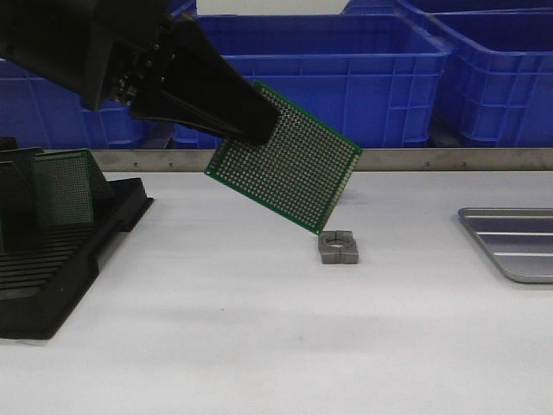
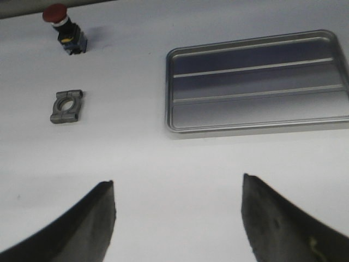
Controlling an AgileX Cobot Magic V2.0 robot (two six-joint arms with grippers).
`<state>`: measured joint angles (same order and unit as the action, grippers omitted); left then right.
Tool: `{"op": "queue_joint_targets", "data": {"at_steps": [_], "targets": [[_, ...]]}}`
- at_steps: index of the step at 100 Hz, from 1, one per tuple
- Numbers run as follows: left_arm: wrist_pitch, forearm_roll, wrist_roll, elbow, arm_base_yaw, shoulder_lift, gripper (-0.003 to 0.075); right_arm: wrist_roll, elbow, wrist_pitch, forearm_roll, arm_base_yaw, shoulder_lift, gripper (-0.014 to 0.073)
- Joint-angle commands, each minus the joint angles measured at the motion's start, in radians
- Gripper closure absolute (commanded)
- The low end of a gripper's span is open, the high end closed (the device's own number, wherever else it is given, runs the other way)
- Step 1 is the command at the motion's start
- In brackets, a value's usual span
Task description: Place circuit board on tray
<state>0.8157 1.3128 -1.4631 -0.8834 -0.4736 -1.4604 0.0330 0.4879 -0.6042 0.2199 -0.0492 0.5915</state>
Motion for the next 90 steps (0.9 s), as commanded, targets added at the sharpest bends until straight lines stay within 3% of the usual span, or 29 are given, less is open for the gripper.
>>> {"op": "queue_joint_targets", "data": {"at_steps": [1, 19, 43, 69, 78, 90], "targets": [[0.020, 0.062, 0.010, -0.029, -0.009, 0.028, 0.0741, 0.101, 0.058, 0.041, 0.088, -0.002, 0.057, 0.0021], [0.020, 0.062, 0.010, -0.029, -0.009, 0.028, 0.0741, 0.397, 0.106, -0.015, 0.416, 0.016, 0.161, 0.0036], [0.020, 0.062, 0.010, -0.029, -0.009, 0.028, 0.0741, 1.071, 0.136, -0.151, 0.847, 0.103, 0.305, 0.0036], [0.020, 0.062, 0.010, -0.029, -0.009, 0.027, 0.0741, 1.747, 0.136, -0.179, 1.141, 0.172, 0.462, 0.0036], [0.020, 0.062, 0.010, -0.029, -0.009, 0.027, 0.0741, 1.856, 0.136, -0.180, 1.221, 0.189, 0.518, 0.0036], [0.020, 0.062, 0.010, -0.029, -0.009, 0.027, 0.0741, 1.880, 0.150, -0.200, 1.265, 0.211, 0.593, 0.0036]]}}
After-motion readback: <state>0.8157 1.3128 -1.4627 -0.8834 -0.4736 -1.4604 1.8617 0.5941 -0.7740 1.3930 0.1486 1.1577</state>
